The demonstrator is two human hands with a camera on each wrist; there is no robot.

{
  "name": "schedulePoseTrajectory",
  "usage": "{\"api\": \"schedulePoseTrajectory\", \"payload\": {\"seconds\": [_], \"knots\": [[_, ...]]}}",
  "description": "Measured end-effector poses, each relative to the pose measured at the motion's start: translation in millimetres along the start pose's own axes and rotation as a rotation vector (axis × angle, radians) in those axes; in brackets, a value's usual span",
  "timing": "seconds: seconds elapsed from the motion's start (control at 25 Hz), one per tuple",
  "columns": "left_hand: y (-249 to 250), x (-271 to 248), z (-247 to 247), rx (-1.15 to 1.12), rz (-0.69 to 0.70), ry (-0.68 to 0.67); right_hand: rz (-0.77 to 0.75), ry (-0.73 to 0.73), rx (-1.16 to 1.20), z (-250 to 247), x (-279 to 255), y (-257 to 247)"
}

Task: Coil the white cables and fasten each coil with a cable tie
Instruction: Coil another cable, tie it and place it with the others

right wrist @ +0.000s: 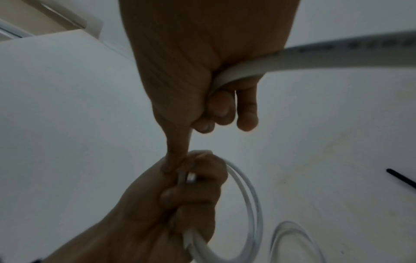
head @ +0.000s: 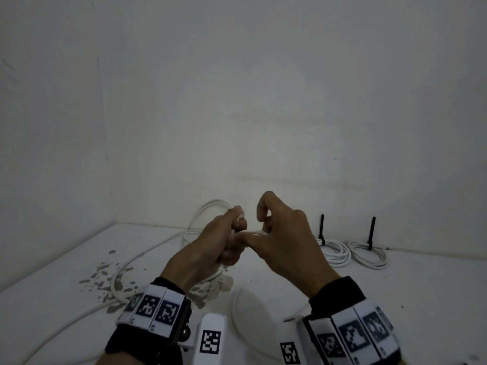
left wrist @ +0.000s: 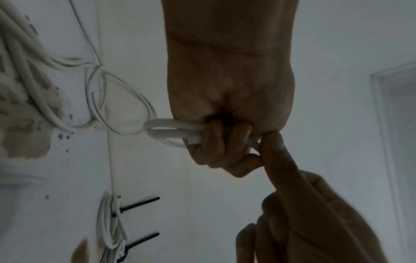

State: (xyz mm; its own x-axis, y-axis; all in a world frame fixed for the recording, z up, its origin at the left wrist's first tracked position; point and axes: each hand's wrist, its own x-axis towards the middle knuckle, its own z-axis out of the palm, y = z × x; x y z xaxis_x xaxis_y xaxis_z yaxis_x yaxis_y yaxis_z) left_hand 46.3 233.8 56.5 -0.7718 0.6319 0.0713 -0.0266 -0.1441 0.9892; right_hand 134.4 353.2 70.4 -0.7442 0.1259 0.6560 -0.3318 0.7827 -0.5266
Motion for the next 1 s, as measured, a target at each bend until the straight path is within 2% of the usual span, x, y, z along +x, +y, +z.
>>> {"api": "schedulePoseTrajectory", "payload": {"seconds": [0.08,0.2,0.24,0.28,0.32,0.44,0.48,0.52,0.6,0.64,0.68,0.76,0.84,0.92,1.0], "knots": [[-0.7,0.8,0.5,-0.012,-0.045,-0.043,0.121,-0.083,0.106,-14.3,1.3,6.5],[-0.8,3.8,-7.9,-0.084,-0.029,-0.101,0.196,-0.469,0.281,-47.8,-2.8,16.3],[-0.2,4.4,-11.7,-0.119,-0.031,-0.125,0.201,-0.539,0.339,-57.5,-4.8,19.8],[0.0,4.8,-14.1,-0.146,-0.040,-0.152,0.199,-0.529,0.384,-63.5,-5.8,24.5],[-0.6,5.6,-15.8,-0.164,-0.052,-0.175,0.204,-0.455,0.392,-65.3,-4.6,28.1],[-1.9,4.6,-15.4,-0.227,-0.084,-0.258,0.167,-0.122,0.205,-56.9,-0.1,34.7],[-1.1,3.6,-14.8,-0.266,-0.086,-0.283,0.161,-0.075,0.207,-52.0,0.3,34.0],[0.8,2.5,-14.2,-0.319,-0.086,-0.302,0.169,-0.094,0.280,-47.8,-0.1,31.9],[5.7,1.2,-14.8,-0.430,-0.069,-0.316,0.198,-0.246,0.535,-40.3,-3.9,26.8],[7.7,0.7,-16.4,-0.462,-0.050,-0.320,0.201,-0.280,0.618,-36.8,-4.6,24.8],[8.3,1.0,-19.2,-0.489,-0.031,-0.339,0.202,-0.252,0.628,-32.8,-3.5,25.6],[6.7,3.5,-24.3,-0.551,-0.016,-0.477,0.271,-0.127,0.620,-22.7,0.3,29.5],[3.9,4.8,-24.9,-0.642,-0.008,-0.672,0.471,-0.069,0.809,-13.2,2.4,33.1],[2.0,4.6,-20.7,-0.703,-0.015,-0.763,0.545,-0.188,0.966,-9.6,0.0,30.3],[-0.1,5.1,-15.7,-0.739,-0.045,-0.815,0.525,-0.248,0.942,-14.3,-2.5,24.2]]}}
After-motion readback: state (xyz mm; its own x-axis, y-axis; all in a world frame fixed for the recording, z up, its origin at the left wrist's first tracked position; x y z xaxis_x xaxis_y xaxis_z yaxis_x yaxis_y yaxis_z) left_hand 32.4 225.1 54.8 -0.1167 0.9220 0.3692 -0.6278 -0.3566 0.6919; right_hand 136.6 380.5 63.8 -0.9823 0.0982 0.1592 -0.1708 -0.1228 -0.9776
